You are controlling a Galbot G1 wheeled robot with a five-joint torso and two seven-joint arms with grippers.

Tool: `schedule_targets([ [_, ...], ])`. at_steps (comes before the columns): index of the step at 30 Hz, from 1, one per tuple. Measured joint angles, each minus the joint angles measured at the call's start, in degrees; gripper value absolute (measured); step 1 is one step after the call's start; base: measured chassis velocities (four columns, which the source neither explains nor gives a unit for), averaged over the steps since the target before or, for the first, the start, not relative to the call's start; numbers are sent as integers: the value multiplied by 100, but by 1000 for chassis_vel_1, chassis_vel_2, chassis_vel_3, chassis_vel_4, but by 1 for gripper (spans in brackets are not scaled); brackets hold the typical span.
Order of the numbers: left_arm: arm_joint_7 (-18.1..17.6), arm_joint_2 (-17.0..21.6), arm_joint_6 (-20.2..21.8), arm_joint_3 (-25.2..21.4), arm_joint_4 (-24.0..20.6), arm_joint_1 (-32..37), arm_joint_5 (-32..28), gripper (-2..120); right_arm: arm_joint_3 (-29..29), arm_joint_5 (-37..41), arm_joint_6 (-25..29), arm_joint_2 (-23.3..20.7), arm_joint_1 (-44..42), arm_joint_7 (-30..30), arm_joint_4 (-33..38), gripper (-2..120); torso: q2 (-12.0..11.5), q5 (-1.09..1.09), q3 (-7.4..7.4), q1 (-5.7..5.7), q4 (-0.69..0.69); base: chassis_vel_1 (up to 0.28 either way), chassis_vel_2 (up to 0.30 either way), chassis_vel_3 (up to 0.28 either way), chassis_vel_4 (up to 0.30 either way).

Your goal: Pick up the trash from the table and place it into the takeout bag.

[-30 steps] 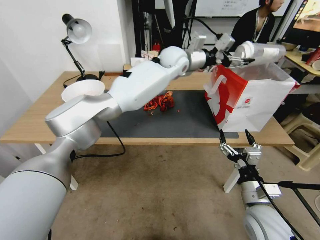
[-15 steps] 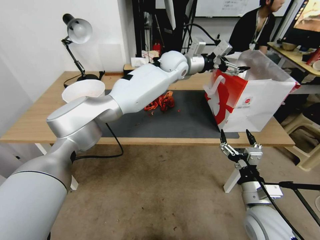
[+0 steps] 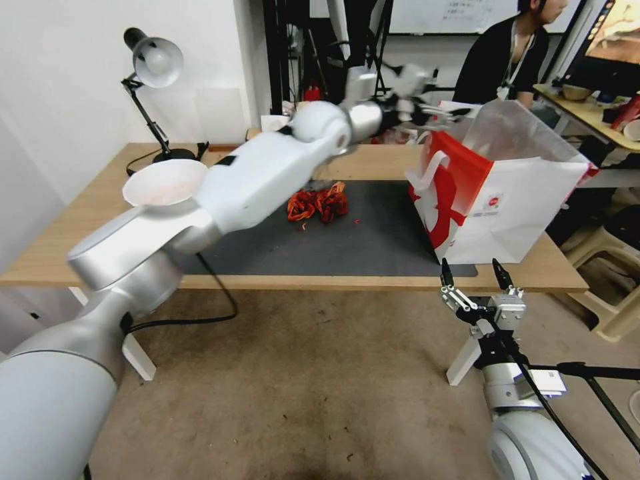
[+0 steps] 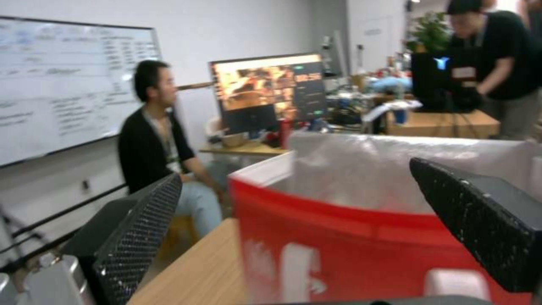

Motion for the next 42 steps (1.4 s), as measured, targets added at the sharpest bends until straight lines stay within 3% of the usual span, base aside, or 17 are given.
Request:
schedule_targets([
  [5, -329, 442, -44, -364, -350, 448, 2, 100, -4, -19, -7, 11, 20, 0, 5, 88, 0, 1, 0, 0, -4, 0, 0, 0, 0],
  [7, -639, 798, -40, -594, -714, 777, 19, 100, -12, -23, -14, 11, 26, 0, 13, 88, 0, -1, 1, 0, -3, 0, 0, 0, 0],
  [9, -718, 891, -35, -665, -813, 855, 23, 100, -12, -23, -15, 11, 25, 0, 15, 88, 0, -1, 0, 0, -2, 0, 0, 0, 0],
  [11, -1068, 1300, 20, -933, -1235, 1197, 38, 100, -12, -24, -17, 8, 20, 0, 28, 88, 0, 1, 0, -1, -3, 0, 0, 0, 0],
  [13, -1143, 1400, 39, -1017, -1325, 1281, 50, 100, -12, -25, -17, 8, 17, 1, 30, 88, 0, 0, 0, -1, -3, 0, 0, 0, 0],
  [15, -1590, 1987, 152, -1583, -2007, 1844, 84, 100, -25, -44, -18, 13, 15, 0, 35, 88, 0, 2, 0, -1, -1, 0, 0, 0, 0],
  [17, -1659, 2078, 172, -1677, -2109, 1951, 85, 100, -29, -47, -19, 13, 15, 0, 37, 88, 0, -1, 0, -1, 0, 0, 0, 0, 0],
  [19, -1914, 2410, 222, -2065, -2582, 2446, 126, 100, -44, -59, -19, 11, 14, -1, 39, 88, 0, 3, -1, -1, -2, 0, 0, 0, 0],
  [23, -2197, 2709, 290, -2460, -3061, 3132, 165, 100, -50, -60, -20, 5, 14, -1, 42, 88, 0, 1, 0, -1, -4, 0, 0, 0, 0],
  [29, -2442, 2950, 314, -2992, -3661, 3993, 210, 100, -68, -60, -20, -6, 12, -2, 61, 88, 0, 2, 0, -1, -3, 0, 0, 0, 0],
  [36, -2734, 3185, 167, -3928, -4482, 5342, 556, 100, -105, -60, -15, -5, 9, -14, 63, 88, 0, 1, 0, -1, -2, 0, 0, 0, 0],
  [42, -2822, 3132, 40, -4492, -4789, 6102, 863, 100, -123, -65, -11, 8, 18, -19, 56, 88, 0, 4, -1, -1, -2, 0, 0, 0, 0],
])
